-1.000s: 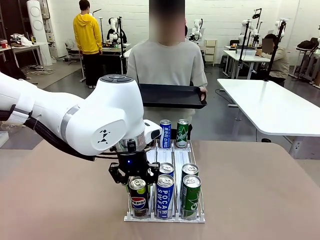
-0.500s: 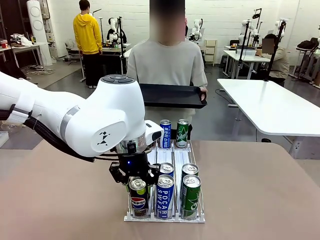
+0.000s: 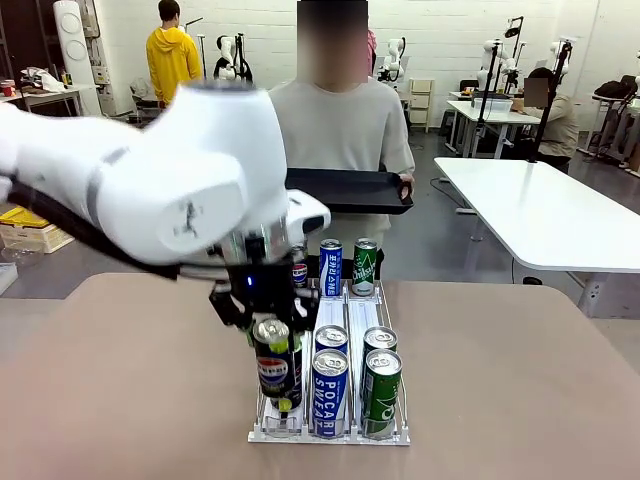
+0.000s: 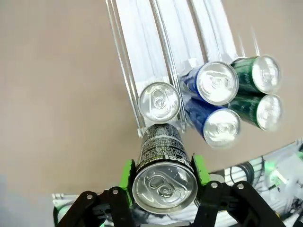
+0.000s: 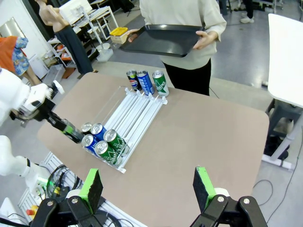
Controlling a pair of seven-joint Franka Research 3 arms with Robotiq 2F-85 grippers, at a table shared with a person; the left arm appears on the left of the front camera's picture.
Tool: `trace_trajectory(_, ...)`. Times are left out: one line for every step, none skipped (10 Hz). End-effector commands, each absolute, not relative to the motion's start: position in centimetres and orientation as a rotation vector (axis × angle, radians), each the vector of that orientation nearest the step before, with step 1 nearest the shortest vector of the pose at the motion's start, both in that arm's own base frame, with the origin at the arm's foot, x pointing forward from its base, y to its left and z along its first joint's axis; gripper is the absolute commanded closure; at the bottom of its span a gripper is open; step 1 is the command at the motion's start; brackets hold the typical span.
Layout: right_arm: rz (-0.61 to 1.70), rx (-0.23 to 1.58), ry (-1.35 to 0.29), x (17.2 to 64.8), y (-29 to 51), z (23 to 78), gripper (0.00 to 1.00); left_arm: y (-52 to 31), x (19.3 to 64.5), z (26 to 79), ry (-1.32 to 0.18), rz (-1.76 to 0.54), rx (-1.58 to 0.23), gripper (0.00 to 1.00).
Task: Retrieve and hand over the desired beverage to the person.
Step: Pick up a can of the same type that the person held from the Automatic Can Dispenser.
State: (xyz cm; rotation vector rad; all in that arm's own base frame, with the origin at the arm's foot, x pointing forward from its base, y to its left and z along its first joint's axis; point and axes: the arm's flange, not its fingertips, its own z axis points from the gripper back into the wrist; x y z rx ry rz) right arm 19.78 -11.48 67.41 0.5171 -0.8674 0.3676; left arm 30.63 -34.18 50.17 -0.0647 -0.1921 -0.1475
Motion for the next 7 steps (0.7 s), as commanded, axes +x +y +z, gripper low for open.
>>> trace_trajectory(0.376, 0.529, -0.867, 19.8, -11.3, 67.3, 0.0, -34.3, 31.5, 57.3, -0.147, -0.184, -0.096, 1.0)
trace_trajectory(0.376, 0.529, -0.867, 19.8, -11.3, 67.3, 0.0, -34.8, 32.6, 60.6, -0.138, -0.192, -0.09, 1.0)
trace_trajectory(0.376, 0.529, -0.867, 19.8, -11.3, 67.3, 0.0, -35.4, 34.1, 63.6, -0.128, -0.202, -0.077, 1.0)
trace_trajectory(0.376, 0.529, -0.867, 19.8, -11.3, 67.3, 0.0, -36.1, 36.6, 66.2, -0.126, -0.205, -0.039, 1.0)
trace_trajectory(0.376, 0.529, -0.867, 19.8, -11.3, 67.3, 0.0, -36.4, 39.3, 67.6, -0.13, -0.204, -0.027, 1.0)
trace_trajectory(0.376, 0.529, -0.867, 19.8, -11.3, 67.3, 0.0, -36.5, 42.2, 68.0, -0.132, -0.204, 0.002, 1.0)
trace_trajectory(0.376, 0.529, -0.867, 19.8, -11.3, 67.3, 0.0, -36.6, 44.7, 67.8, -0.107, -0.196, 0.008, 1.0)
